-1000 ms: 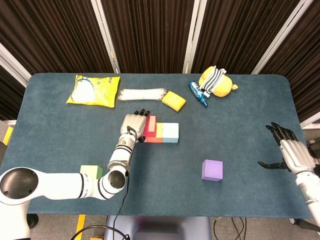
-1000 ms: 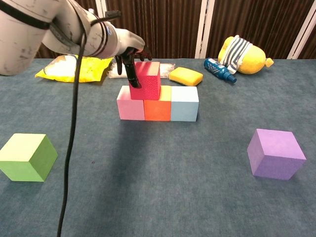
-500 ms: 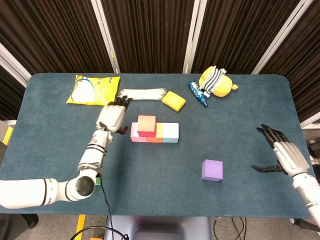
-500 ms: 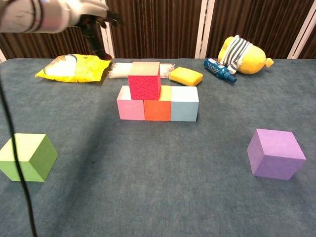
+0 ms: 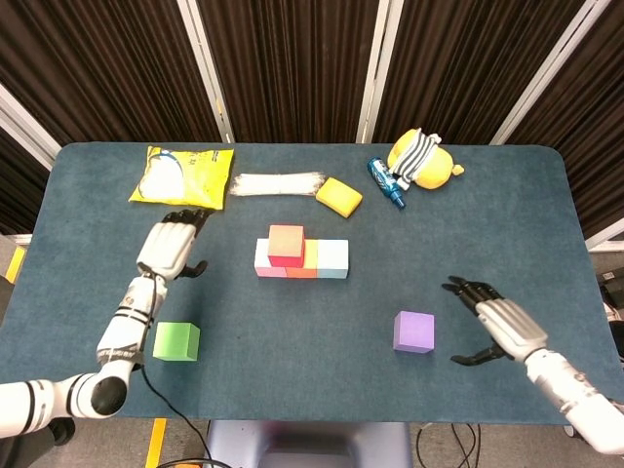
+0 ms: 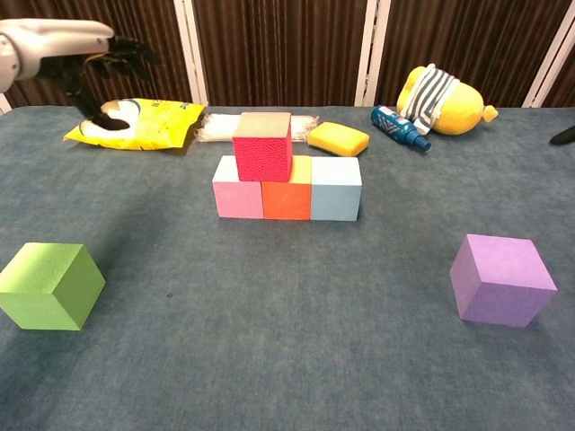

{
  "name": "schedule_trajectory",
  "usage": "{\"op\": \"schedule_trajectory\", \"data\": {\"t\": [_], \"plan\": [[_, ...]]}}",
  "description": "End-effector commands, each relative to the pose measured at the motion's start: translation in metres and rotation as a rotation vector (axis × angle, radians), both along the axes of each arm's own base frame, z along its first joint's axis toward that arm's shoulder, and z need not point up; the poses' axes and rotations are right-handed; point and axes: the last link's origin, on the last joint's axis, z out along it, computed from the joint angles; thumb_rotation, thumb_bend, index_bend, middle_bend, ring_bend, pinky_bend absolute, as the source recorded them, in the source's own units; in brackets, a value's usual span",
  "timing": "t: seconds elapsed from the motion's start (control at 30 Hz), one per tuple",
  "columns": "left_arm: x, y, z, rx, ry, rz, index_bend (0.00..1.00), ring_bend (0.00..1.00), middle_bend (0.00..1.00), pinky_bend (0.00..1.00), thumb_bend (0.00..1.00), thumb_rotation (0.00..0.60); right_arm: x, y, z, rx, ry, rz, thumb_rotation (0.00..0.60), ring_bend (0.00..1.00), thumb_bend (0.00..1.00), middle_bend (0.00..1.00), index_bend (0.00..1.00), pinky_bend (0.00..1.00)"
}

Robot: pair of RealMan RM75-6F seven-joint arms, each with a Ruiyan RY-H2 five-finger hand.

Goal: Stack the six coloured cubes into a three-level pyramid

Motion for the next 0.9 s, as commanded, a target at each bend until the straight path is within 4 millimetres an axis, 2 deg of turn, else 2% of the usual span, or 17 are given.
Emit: {"op": "schedule_trajectory", "data": {"t": [0.03, 0.23, 0.43, 0.9], "plan": [[-0.030, -0.025, 0.003, -0.017, -0.016, -0.005, 0.14, 0.15, 0.18, 0.16, 0.30, 0.600, 0.003, -0.001, -0.013, 0.027, 0.006, 0.006, 0.528, 0.00, 0.18, 0.09, 0.00, 0.15], [-0.049, -0.045, 0.002, -0.048, -0.018, -0.014, 0.15, 0.18, 0.21, 0.16, 0.30, 0.600, 0.009, -0.004, -0.031, 0.054, 0.037, 0.032, 0.528, 0.00, 0.18, 0.09, 0.00, 0.15], [-0.060, -0.058, -0.004, -0.072, -0.031, -0.008, 0.16, 0.18, 0.22, 0.16, 0.30, 0.600, 0.011, -0.012, -0.052, 0.026, 0.056, 0.037, 0.528, 0.00, 0.18, 0.12, 0.00, 0.16], [-0.066, -0.060, -0.006, -0.084, -0.100, -0.003, 0.17, 0.18, 0.22, 0.16, 0.30, 0.600, 0.008, -0.025, -0.102, 0.039, 0.066, -0.050, 0.528, 0.05, 0.18, 0.17, 0.15, 0.21]]}}
